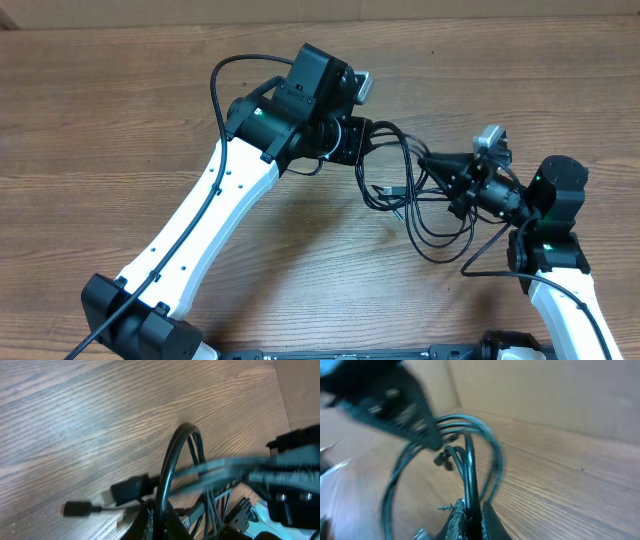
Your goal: Untangle cables
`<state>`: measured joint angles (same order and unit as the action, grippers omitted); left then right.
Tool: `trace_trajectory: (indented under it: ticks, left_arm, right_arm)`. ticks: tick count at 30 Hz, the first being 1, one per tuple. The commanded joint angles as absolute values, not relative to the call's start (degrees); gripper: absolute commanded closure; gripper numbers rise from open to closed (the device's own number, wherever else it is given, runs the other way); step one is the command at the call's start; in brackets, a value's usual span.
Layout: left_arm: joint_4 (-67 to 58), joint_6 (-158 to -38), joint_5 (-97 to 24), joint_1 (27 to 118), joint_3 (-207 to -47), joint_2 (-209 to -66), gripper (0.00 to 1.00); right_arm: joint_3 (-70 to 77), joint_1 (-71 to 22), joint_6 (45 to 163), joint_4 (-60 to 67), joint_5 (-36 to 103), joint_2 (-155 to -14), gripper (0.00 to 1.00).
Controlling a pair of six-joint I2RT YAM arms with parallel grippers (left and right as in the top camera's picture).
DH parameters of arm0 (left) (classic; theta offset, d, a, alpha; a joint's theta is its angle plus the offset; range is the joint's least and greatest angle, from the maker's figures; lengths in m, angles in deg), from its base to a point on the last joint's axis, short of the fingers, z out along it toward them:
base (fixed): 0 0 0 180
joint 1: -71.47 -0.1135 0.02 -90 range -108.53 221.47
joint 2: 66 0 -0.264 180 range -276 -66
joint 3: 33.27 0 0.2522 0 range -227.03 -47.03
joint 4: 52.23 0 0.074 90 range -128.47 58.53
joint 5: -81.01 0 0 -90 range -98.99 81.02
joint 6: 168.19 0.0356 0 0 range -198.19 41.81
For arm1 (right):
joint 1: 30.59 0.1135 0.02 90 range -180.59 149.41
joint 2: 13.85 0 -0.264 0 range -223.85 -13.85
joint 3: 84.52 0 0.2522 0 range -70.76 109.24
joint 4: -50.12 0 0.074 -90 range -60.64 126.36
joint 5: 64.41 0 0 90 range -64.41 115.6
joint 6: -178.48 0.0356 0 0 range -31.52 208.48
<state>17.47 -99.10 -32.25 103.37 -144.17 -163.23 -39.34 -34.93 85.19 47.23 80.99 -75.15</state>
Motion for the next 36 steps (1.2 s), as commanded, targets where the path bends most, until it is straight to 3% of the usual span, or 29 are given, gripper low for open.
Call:
trace_trajectory:
  ticks: [1,11,17,20,21,22,23,24,29,36]
  left_arm:
    - [18.1,-97.4,-31.9,103.4,-145.5,-162.1,0.96]
    - [18.5,-93.4,-35.9,103.4,-145.5,-162.1,0.96]
    - [18.3,-93.4,-35.9,103.4,-145.5,-162.1,0.96]
    - [18.3,-92.6,-35.9,103.4,-145.5,-162.1,0.96]
    - [18.3,-92.3,-35.9,103.4,-145.5,-162.1,0.96]
    - [18.3,-92.2,-35.9,103.4,-145.5,-162.1,0.96]
    - [18.3,-91.8,-36.1,103.4,-145.5,-162.1,0.96]
    - [18.3,-91.8,-36.0,103.4,-145.5,-162.1,0.96]
    - [18.3,-91.5,-36.3,103.4,-145.5,-162.1,0.96]
    - [17.8,-79.3,-52.8,103.4,-145.5,-162.1,0.96]
  right_arm:
    - [-38.5,-34.8,96.0,47.3,69.8,-74.8,0.96]
    - [-38.5,-34.8,111.2,32.7,42.8,-74.8,0.96]
    - [-38.5,-34.8,114.0,28.3,40.9,-74.8,0.96]
    - [-38.5,-34.8,114.0,29.0,43.1,-74.7,0.7]
    - [-38.5,-34.8,113.7,29.9,44.7,-74.7,0.52]
    - [-38.5,-34.8,113.5,30.5,45.6,-74.7,0.42]
    - [-38.5,-34.8,113.5,32.4,47.7,-74.7,0.26]
    - [-38.5,-34.8,113.0,33.6,49.0,-74.7,0.21]
    - [-38.5,-34.8,98.2,41.7,65.8,-74.7,0.2]
    - [-38.5,-34.8,84.9,42.5,78.0,-74.8,0.27]
